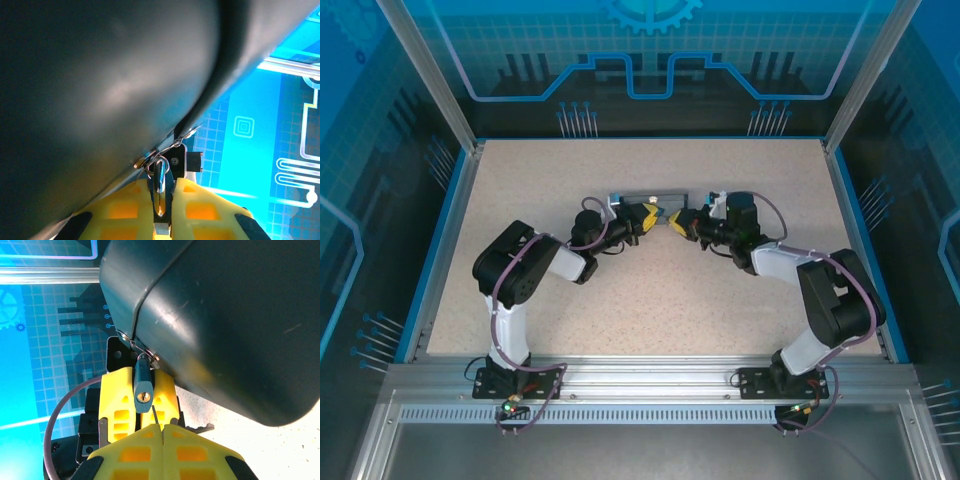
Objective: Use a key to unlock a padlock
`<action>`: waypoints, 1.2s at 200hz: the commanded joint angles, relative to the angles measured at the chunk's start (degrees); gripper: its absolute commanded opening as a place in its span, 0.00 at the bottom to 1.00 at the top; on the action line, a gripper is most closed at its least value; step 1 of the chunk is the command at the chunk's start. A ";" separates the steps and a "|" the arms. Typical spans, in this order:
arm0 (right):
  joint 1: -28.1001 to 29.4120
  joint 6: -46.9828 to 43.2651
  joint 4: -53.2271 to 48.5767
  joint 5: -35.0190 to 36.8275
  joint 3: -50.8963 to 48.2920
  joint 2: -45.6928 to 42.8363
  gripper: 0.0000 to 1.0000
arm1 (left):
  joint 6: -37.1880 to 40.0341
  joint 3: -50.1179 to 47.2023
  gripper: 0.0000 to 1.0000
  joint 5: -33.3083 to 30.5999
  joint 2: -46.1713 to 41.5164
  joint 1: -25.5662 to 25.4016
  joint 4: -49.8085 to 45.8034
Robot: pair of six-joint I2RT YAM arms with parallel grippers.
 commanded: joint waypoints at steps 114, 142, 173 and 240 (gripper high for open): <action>1.05 0.09 1.63 1.21 3.81 2.16 0.00 | 0.52 0.22 0.00 -0.20 -0.33 -0.30 4.83; 1.17 -0.04 1.22 1.28 3.97 2.78 0.00 | 0.48 0.27 0.00 -0.33 -0.47 -0.41 4.83; 1.13 0.31 1.22 2.32 3.51 3.17 0.00 | 0.47 0.35 0.00 -0.37 -0.38 -0.50 4.83; 1.16 1.78 2.49 3.81 2.87 4.00 0.00 | 0.47 0.74 0.00 -0.32 -0.37 -0.65 4.82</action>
